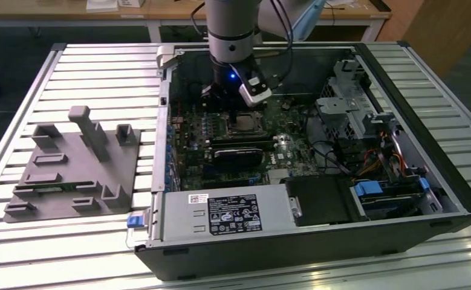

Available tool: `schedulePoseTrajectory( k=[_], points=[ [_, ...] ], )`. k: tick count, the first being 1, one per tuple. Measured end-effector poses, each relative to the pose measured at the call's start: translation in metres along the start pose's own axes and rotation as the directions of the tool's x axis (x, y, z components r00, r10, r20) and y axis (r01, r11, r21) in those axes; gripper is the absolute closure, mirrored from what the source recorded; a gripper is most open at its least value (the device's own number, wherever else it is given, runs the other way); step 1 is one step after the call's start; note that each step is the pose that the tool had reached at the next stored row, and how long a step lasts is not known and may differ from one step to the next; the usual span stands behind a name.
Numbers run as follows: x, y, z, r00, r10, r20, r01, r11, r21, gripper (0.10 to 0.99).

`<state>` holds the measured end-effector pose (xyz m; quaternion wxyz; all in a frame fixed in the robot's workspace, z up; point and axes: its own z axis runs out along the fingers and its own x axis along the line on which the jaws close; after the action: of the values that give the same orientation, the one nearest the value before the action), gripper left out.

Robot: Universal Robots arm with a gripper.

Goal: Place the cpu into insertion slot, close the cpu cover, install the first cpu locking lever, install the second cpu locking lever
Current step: 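Close the cpu cover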

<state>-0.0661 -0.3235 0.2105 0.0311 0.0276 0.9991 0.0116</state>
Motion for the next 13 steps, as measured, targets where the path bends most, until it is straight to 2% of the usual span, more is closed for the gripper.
schedulePoseTrajectory(
  k=[3,5,13],
  points=[
    [-0.0003,0.0001,-0.0004,1.0000,0.000,0.0002,0.000,1.0000,0.000,0.980],
    [-0.0031,0.0002,-0.0004,1.0000,0.000,-0.0001,0.000,1.0000,0.000,0.980],
    [-0.0241,0.0013,0.0009,1.0000,0.000,-0.0002,0.000,1.0000,0.000,0.980]
  ],
)
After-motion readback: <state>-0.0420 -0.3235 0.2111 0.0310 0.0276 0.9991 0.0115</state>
